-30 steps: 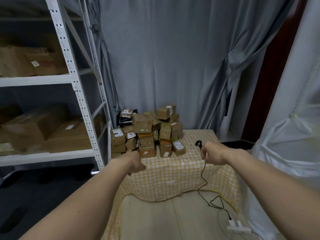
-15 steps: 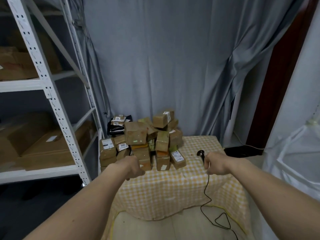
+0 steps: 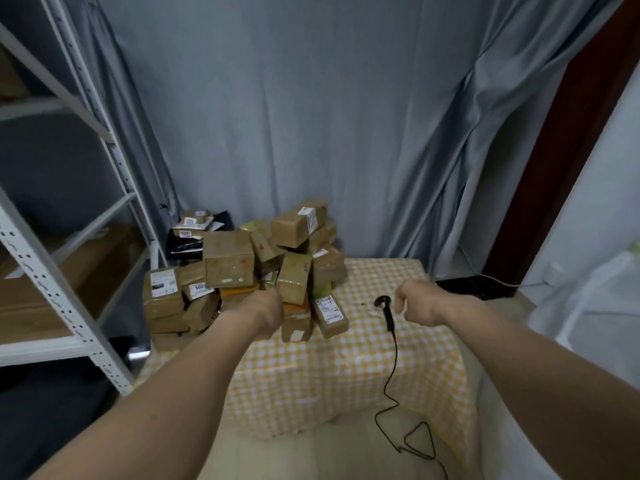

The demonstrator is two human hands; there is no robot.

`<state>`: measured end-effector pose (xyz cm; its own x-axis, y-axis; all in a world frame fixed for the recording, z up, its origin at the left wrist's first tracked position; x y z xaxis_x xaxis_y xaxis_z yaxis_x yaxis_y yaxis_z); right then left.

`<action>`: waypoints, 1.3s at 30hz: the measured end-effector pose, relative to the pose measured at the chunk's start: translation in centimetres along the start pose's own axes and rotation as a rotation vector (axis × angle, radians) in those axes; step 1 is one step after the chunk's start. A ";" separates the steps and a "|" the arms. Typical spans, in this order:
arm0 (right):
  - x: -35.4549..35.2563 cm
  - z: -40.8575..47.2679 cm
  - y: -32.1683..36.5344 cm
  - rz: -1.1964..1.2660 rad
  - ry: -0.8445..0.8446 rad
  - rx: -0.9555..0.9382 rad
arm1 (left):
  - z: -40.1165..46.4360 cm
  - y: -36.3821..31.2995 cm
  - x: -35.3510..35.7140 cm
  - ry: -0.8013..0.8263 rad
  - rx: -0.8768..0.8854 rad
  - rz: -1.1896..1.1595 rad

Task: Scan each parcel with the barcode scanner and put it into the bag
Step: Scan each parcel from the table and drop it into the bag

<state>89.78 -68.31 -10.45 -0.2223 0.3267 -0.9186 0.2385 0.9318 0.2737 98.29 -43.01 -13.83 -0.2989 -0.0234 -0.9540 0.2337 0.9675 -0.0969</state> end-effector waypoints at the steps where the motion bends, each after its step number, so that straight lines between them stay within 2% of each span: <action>1: 0.4 1.1 -0.4 0.013 0.010 -0.005 | 0.9 -0.3 0.3 0.005 0.004 0.000; 6: 2.2 6.8 -3.2 0.061 0.027 0.028 | 6.2 -2.4 2.0 0.092 0.052 0.024; 14: 1.1 16.5 -5.7 -0.019 0.105 0.090 | 16.5 -5.1 2.9 0.263 0.118 0.118; 23: 0.1 27.8 -6.3 0.041 0.081 0.133 | 29.8 -6.8 1.2 0.251 0.248 0.170; 27: 1.7 31.3 -8.2 0.055 0.113 0.189 | 33.7 -8.4 2.9 0.264 0.285 0.184; 31: 4.0 35.0 -10.5 0.064 0.175 0.239 | 37.3 -9.9 5.9 0.355 0.286 0.181; 37: 9.3 41.4 -15.2 0.143 0.218 0.340 | 42.1 -11.5 12.0 0.424 0.233 0.144; 39: 11.5 43.4 -16.7 0.186 0.224 0.359 | 43.5 -11.5 14.1 0.388 0.174 0.093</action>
<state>124.26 -86.97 -37.93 -0.3343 0.5457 -0.7684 0.5972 0.7534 0.2753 131.60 -65.41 -38.53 -0.5874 0.1900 -0.7867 0.4181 0.9035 -0.0940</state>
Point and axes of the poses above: each hand's wrist, its own z-axis towards the middle knuckle, its own x-axis out of the palm, y = z × x, the point moved 7 cm from there along z, towards the middle knuckle, and after that the axes turned 4 degrees about z, right-handed, at the moved point
